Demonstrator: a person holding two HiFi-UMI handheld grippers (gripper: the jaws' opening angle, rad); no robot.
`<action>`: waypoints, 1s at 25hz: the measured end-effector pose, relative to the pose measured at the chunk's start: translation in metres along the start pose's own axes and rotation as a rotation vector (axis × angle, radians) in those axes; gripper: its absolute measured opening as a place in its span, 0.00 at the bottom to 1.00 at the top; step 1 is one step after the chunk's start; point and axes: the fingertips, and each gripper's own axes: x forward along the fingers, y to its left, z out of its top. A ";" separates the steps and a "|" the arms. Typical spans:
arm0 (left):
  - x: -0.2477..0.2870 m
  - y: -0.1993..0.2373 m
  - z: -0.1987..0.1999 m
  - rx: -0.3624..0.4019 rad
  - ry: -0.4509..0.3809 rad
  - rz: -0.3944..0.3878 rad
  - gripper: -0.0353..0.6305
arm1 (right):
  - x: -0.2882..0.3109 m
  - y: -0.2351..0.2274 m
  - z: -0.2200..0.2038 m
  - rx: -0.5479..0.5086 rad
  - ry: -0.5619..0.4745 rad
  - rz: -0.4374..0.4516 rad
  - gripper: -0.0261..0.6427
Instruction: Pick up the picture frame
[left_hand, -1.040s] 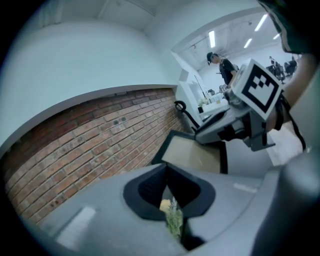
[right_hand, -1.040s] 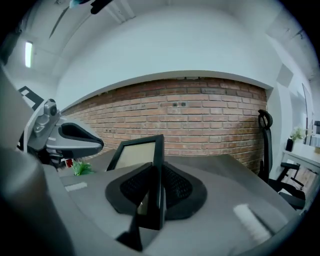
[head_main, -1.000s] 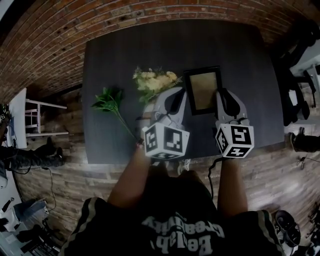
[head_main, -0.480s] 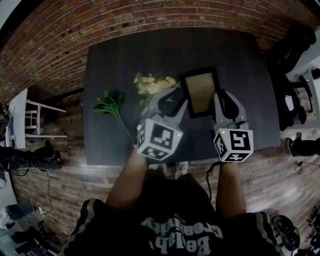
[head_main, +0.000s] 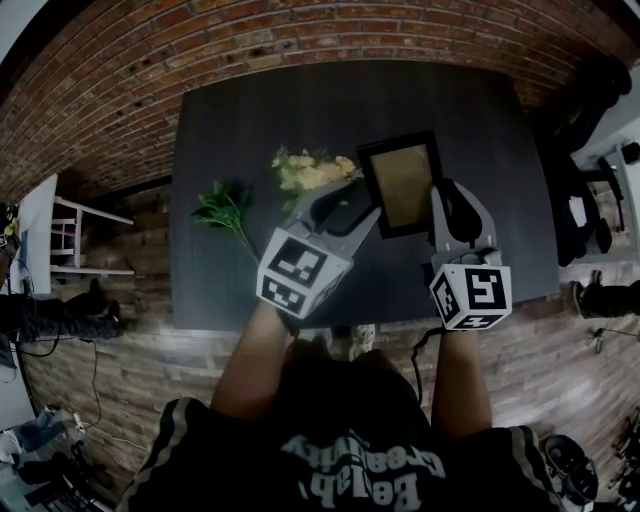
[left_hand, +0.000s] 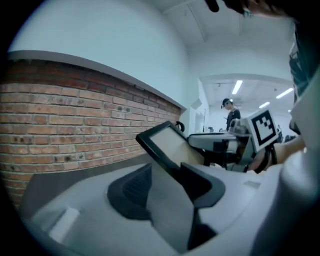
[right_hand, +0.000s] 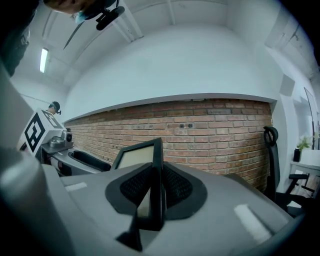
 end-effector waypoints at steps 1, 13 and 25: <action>-0.001 -0.002 0.000 -0.021 -0.007 -0.026 0.33 | -0.001 0.001 0.001 0.004 -0.005 0.002 0.14; -0.012 -0.010 0.020 -0.163 -0.117 -0.135 0.28 | -0.004 0.022 0.011 0.059 -0.053 0.092 0.15; -0.026 -0.001 0.026 -0.084 -0.095 -0.048 0.17 | -0.003 0.032 0.007 0.036 0.006 0.122 0.16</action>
